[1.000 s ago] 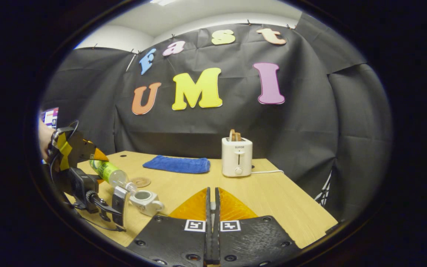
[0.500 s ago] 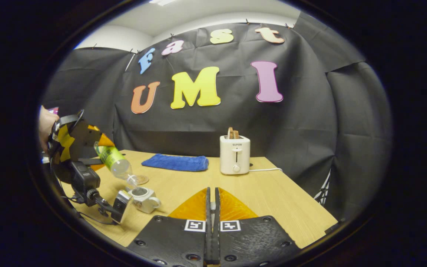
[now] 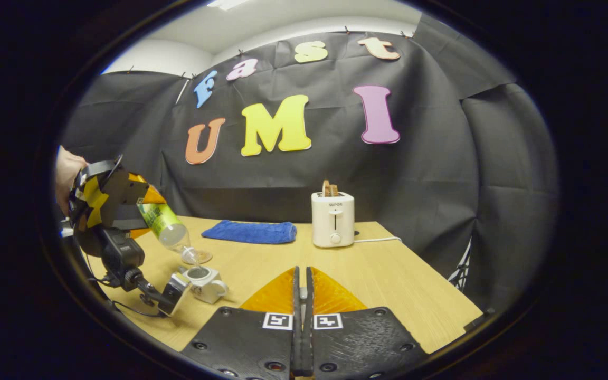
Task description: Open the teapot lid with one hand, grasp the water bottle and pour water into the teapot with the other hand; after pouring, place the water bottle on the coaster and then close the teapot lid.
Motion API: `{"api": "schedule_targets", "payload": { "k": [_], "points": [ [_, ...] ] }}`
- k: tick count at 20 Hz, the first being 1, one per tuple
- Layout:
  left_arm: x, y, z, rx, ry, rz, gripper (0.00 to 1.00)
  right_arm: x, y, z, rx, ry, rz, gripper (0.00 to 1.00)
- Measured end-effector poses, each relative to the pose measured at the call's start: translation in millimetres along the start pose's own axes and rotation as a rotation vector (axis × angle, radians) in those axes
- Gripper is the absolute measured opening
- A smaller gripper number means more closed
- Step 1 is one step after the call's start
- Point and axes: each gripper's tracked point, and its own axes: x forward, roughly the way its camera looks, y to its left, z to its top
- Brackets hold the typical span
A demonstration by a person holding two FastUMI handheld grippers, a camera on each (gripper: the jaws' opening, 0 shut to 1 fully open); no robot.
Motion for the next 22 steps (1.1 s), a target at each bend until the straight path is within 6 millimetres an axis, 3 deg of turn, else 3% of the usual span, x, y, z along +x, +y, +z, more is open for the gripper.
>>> {"api": "schedule_targets", "payload": {
  "k": [14,22],
  "points": [
    [-2,12,-3,0.077,0.006,0.069,0.74,0,3,1,-0.004,-0.003,0.003,0.0],
    [1,2,-1,0.009,-0.019,0.037,0.73,0,4,3,-0.005,-0.006,-0.002,0.0]
  ]
}}
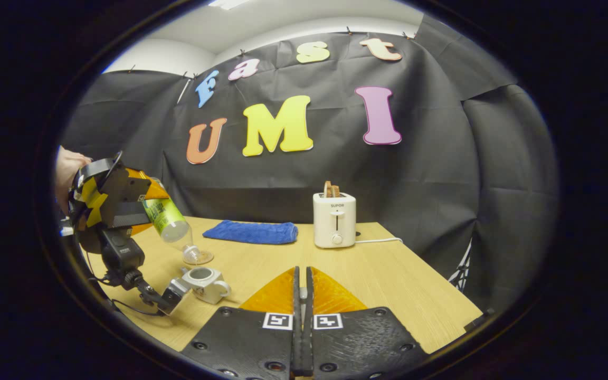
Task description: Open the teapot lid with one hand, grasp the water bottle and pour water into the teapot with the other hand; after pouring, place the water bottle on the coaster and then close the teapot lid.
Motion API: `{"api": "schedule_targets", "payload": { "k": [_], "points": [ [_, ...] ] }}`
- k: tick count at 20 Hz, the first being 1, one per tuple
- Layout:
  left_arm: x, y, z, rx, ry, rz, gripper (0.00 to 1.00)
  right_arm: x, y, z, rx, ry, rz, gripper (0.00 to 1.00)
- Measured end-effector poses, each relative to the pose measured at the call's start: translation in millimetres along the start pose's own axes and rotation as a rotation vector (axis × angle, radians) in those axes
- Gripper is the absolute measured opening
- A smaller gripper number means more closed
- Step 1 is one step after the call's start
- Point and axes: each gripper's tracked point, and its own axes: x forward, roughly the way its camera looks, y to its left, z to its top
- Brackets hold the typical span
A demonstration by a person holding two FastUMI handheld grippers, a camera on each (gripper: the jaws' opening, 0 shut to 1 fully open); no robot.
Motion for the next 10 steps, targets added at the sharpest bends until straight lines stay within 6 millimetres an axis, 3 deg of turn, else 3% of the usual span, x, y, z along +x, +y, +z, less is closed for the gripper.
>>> {"api": "schedule_targets", "payload": {
  "k": [5,10],
  "points": [
    [-2,-16,8,-0.164,-0.053,-0.042,0.73,-1,1,1,0.009,-0.001,-0.004,0.0],
    [-13,-67,6,-0.666,-0.104,-0.264,0.73,-2,4,9,0.03,-0.009,0.0,0.0]
  ]
}}
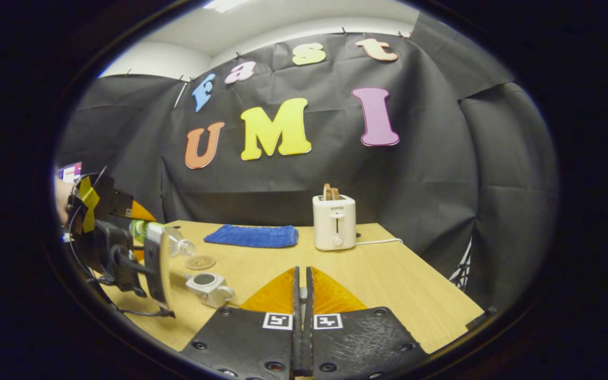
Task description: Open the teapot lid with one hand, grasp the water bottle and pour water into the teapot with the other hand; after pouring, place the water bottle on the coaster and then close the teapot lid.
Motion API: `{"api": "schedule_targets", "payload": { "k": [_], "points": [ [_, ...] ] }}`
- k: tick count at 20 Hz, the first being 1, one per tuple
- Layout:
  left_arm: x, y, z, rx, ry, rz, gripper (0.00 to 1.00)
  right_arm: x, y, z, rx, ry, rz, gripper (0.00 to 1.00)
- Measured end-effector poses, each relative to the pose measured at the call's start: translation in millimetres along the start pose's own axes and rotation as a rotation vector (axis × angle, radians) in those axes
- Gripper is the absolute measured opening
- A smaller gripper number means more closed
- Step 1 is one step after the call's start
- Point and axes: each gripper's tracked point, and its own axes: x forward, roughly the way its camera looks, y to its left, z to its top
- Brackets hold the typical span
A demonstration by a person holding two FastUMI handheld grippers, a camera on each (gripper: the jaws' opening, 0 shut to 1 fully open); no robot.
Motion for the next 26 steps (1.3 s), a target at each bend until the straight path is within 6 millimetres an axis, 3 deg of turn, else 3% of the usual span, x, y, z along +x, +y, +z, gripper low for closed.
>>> {"api": "schedule_targets", "payload": {
  "k": [1,2,4,6,11,17,26],
  "points": [
    [-2,-4,-4,-0.096,-0.007,-0.021,0.7,0,2,1,0.003,-0.002,0.001,0.0],
    [-2,-5,-7,-0.181,-0.016,-0.031,0.74,0,4,2,0.004,-0.003,0.002,0.0],
    [2,-11,-6,-0.344,-0.033,-0.068,0.74,-1,8,4,0.003,-0.005,0.005,0.0],
    [-9,-26,-15,-0.523,-0.051,-0.132,0.74,-1,11,8,0.002,-0.011,0.008,0.0],
    [-18,-43,18,-0.982,-0.173,-0.279,0.74,0,15,18,0.014,-0.032,0.008,0.0],
    [-9,-35,36,-1.324,-0.282,-0.262,0.75,-1,14,20,0.019,-0.034,0.0,0.0],
    [47,30,31,-1.516,-0.399,-0.12,0.75,0,14,18,0.013,-0.029,-0.017,0.0]
  ]
}}
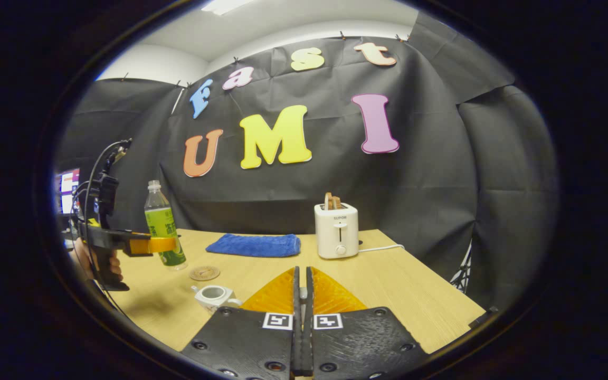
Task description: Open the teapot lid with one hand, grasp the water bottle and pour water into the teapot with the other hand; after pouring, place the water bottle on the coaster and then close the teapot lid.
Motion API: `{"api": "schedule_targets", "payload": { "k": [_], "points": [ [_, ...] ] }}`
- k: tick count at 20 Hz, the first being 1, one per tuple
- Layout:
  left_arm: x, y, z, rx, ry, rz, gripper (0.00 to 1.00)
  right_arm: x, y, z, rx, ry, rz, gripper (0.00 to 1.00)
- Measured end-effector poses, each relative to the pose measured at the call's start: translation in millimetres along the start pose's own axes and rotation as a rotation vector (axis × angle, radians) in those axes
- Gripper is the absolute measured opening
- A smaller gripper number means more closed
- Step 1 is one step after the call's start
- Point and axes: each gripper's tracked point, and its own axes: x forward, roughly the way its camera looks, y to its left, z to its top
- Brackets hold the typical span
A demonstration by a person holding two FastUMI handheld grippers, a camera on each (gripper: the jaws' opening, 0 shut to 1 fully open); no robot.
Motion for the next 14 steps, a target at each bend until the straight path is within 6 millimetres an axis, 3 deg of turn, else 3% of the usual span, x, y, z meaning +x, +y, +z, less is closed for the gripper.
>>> {"api": "schedule_targets", "payload": {
  "k": [6,9,14],
  "points": [
    [55,9,11,0.058,-0.063,-0.009,0.75,-1,-5,-2,-0.014,-0.002,-0.025,0.0],
    [77,10,-6,0.065,-0.029,-0.007,0.75,0,-11,-11,-0.008,0.017,-0.041,0.0],
    [88,8,-29,0.04,0.029,-0.022,0.75,4,-17,-16,0.004,0.031,-0.055,0.0]
  ]
}}
